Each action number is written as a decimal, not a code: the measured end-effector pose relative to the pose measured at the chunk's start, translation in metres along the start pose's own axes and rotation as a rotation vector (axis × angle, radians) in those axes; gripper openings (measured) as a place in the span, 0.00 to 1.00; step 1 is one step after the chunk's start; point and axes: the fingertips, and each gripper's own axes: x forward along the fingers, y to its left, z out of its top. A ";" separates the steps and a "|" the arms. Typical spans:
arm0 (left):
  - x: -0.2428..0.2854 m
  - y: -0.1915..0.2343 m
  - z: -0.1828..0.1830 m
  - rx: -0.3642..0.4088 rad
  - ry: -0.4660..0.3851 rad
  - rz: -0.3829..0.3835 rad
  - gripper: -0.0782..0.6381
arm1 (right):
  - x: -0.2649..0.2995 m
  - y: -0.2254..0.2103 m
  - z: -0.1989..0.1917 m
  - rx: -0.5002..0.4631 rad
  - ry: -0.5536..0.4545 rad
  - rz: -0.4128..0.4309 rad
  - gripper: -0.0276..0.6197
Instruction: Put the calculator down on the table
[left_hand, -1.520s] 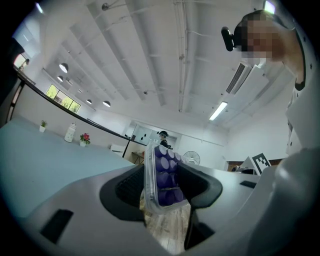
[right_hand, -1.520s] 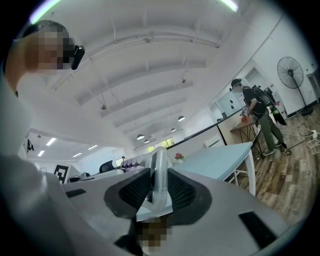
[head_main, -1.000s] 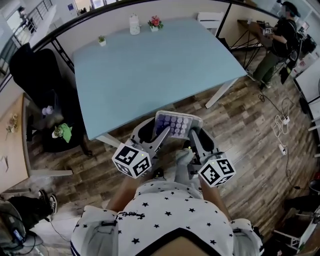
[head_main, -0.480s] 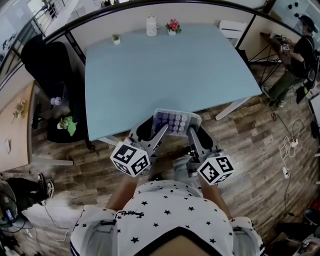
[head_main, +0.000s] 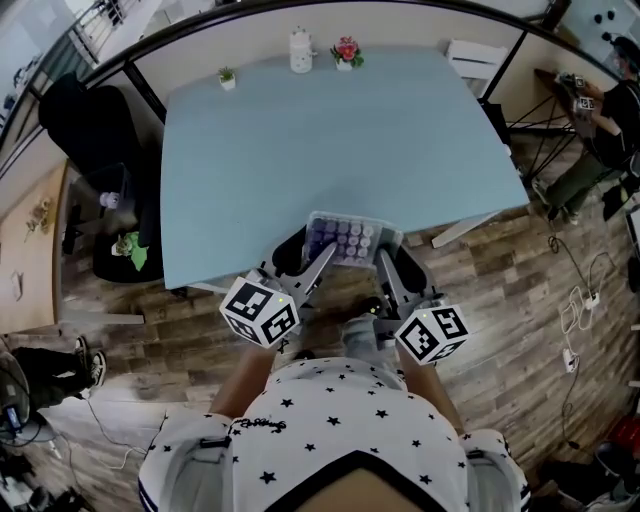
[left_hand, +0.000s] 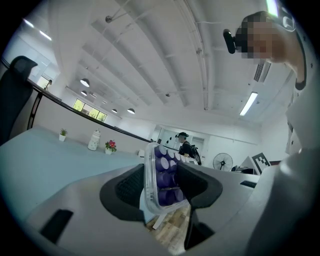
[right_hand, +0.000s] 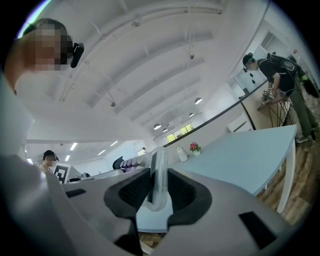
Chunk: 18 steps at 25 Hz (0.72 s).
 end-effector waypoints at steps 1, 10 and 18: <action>0.004 0.001 0.000 0.000 0.000 0.008 0.41 | 0.003 -0.004 0.002 0.002 0.003 0.007 0.20; 0.046 0.009 0.006 -0.005 -0.007 0.074 0.41 | 0.029 -0.041 0.023 0.015 0.030 0.064 0.20; 0.087 0.012 0.007 -0.008 -0.020 0.126 0.41 | 0.047 -0.078 0.042 0.011 0.055 0.108 0.20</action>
